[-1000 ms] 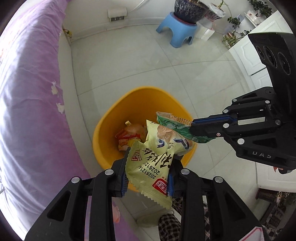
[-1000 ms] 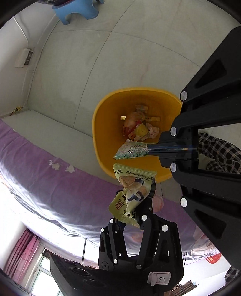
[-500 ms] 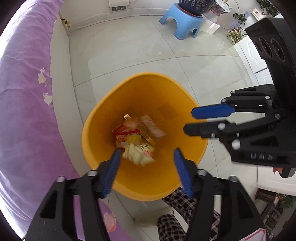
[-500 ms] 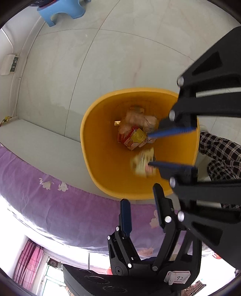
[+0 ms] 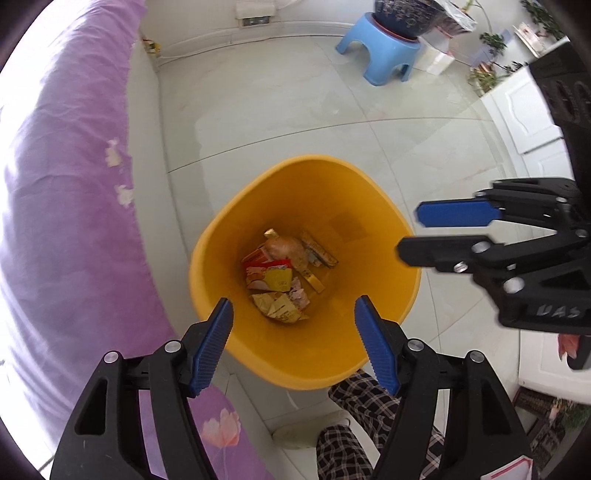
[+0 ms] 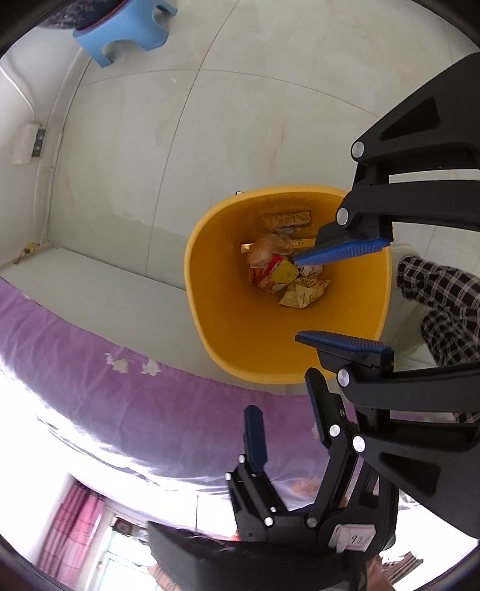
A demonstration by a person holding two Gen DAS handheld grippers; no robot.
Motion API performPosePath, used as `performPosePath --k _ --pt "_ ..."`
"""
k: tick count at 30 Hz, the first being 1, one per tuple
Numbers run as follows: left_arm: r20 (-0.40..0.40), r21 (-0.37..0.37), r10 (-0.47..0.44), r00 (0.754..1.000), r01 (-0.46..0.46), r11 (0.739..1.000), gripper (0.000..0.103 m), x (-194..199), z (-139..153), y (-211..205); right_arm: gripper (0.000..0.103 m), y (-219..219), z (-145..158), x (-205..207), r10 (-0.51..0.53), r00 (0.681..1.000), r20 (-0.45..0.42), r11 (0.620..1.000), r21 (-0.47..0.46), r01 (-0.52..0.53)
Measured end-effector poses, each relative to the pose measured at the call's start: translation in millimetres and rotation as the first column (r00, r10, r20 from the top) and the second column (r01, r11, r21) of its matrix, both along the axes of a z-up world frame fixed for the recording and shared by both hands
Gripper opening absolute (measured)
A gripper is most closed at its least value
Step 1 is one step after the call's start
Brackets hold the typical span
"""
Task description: Collect trash
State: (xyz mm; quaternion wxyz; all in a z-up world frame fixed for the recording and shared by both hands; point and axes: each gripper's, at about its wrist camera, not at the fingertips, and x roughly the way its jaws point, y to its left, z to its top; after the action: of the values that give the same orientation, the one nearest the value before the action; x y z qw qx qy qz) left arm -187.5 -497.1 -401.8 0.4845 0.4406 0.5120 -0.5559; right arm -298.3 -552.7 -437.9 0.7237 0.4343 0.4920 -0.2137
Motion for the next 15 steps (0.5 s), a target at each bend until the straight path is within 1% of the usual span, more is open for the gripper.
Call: performPosePath --k 3,7,11,13,15 --pt "0.025 -0.003 0.053 0.998 -0.053 0.999 0.080 3 14 5 0.038 3 20 -6 -0.064 0.998 -0.015 0.997 -0.033 0.064" --pt "0.043 -0.017 0.111 0.993 -0.110 0.994 0.084 6 37 13 0.039 11 48 -12 -0.139 0.988 -0.068 0.986 -0.103 0.132" --pt "0.061 -0.048 0.163 0.985 -0.160 0.986 0.089 8 60 20 0.039 23 76 -18 -0.183 0.977 -0.111 0.970 -0.180 0.161" --pt "0.064 -0.065 0.186 0.980 -0.182 0.981 0.091 10 73 23 0.040 28 86 -20 -0.190 0.972 -0.134 0.964 -0.211 0.160" --pt "0.077 -0.079 0.206 0.975 -0.200 0.977 0.091 9 84 26 0.041 34 96 -24 -0.200 0.970 -0.141 0.961 -0.222 0.166"
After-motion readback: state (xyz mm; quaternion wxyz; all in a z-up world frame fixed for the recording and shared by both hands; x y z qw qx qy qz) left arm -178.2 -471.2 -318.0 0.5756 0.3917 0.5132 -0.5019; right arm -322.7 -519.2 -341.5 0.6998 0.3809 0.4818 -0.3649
